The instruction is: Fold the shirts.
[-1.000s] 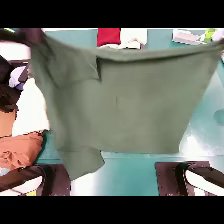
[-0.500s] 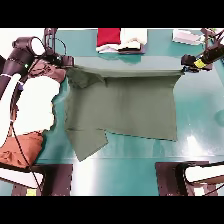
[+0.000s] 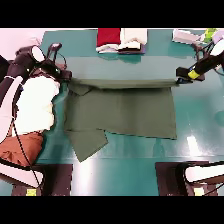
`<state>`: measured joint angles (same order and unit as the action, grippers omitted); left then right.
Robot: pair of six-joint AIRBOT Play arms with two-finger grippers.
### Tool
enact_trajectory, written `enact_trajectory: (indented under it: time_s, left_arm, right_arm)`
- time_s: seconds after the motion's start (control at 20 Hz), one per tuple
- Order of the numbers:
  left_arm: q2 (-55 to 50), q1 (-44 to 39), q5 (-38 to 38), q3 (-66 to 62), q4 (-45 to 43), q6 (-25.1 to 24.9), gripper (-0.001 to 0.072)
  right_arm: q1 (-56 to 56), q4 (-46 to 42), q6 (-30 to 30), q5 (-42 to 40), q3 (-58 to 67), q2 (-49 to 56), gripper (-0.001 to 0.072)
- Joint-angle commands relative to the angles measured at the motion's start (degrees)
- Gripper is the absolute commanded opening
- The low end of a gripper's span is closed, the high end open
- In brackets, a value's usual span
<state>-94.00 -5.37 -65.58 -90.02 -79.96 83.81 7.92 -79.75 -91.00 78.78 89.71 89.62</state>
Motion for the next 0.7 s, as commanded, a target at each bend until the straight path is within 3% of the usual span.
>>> enact_trajectory:
  time_s: [0.0, 0.2, 0.25, 0.3, 0.35, 0.5, 0.65]
  left_arm:
    - [-0.1, 0.2, 3.0, 6.7, 5.8, -1.6, 0.0025]
    - [0.0, 0.2, 2.0, 9.8, 6.7, -1.3, 0.0026]
    - [0.2, 0.2, 0.9, 9.7, 6.7, -1.3, 0.0029]
    - [0.2, 0.2, -0.3, 9.2, 6.6, -1.2, 0.0231]
    - [0.2, 0.2, -2.1, 8.3, 5.9, -0.6, 0.0436]
    - [4.0, 0.2, -7.5, 6.0, 0.3, 2.2, 0.0426]
    - [13.4, 0.2, -8.0, 13.1, -3.0, 4.3, 0.0426]
  right_arm:
    - [-2.3, 0.5, -0.6, -7.1, -10.7, -2.8, 0.0018]
    - [-3.7, 0.7, -1.6, -9.7, -15.4, -3.3, 0.0021]
    - [-3.7, 0.7, -1.5, -9.4, -15.4, -3.3, 0.0098]
    - [-3.7, 0.8, -1.6, -9.4, -15.3, -3.6, 0.0282]
    - [-3.7, 0.8, -1.5, -9.2, -14.9, -4.1, 0.0311]
    - [-2.1, 0.2, -1.3, -5.4, -12.9, -8.5, 0.0311]
    - [1.0, 0.0, 0.0, 0.1, -17.6, -16.1, 0.0315]
